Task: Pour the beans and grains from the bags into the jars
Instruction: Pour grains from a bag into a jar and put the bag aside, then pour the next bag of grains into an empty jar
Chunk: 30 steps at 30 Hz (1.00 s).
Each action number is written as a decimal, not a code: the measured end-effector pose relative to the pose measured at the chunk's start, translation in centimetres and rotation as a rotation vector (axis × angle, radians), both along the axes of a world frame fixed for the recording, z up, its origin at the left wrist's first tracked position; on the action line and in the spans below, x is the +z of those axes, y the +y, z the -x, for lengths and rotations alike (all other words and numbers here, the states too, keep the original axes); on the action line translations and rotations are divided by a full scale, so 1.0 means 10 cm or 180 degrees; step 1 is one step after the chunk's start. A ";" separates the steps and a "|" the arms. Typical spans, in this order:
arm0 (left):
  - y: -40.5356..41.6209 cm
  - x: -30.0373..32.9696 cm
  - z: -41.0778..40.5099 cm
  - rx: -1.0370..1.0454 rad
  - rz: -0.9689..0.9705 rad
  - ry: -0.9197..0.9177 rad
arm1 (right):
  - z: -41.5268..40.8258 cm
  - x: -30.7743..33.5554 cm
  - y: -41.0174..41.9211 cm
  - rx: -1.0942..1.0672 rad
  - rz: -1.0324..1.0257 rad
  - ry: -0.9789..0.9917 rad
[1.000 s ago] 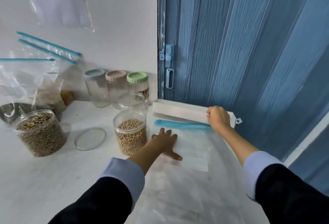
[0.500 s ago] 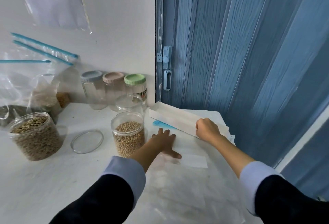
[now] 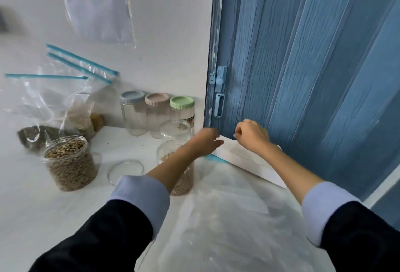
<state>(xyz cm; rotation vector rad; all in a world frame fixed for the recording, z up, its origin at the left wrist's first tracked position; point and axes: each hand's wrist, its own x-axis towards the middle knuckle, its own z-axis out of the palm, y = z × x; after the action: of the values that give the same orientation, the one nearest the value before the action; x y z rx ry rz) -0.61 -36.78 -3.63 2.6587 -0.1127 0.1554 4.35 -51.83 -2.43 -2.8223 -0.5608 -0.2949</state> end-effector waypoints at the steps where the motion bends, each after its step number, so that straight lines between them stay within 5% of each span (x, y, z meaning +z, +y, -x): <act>1: 0.10 0.10 0.04 0.0065 0.0142 -0.0153 | 0.02 0.09 0.13 0.0111 -0.0081 -0.0020; 10: 1.72 0.68 0.55 0.0877 0.0371 -0.0929 | 0.37 0.53 1.71 0.1160 -0.0576 0.0238; 17: 3.05 0.51 0.91 0.1332 0.0278 -0.0658 | 0.69 0.04 2.79 0.1774 0.0659 0.1155; 23: 3.63 0.06 1.10 0.1230 0.0371 -0.0356 | 0.78 -0.69 3.12 0.1352 0.1718 0.1610; 27: 3.77 -0.22 1.12 0.1036 0.1088 0.0042 | 0.78 -0.82 3.17 0.1072 0.1630 0.1904; 30: 3.80 -0.37 1.15 0.0912 0.1990 0.0279 | 0.77 -0.79 3.18 0.0818 0.0942 0.1790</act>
<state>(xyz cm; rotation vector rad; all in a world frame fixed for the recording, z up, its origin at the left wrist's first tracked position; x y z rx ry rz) -12.13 1.25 -7.31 2.0389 0.3005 0.1380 -3.36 -20.00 -10.37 -2.8562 -0.8679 0.6586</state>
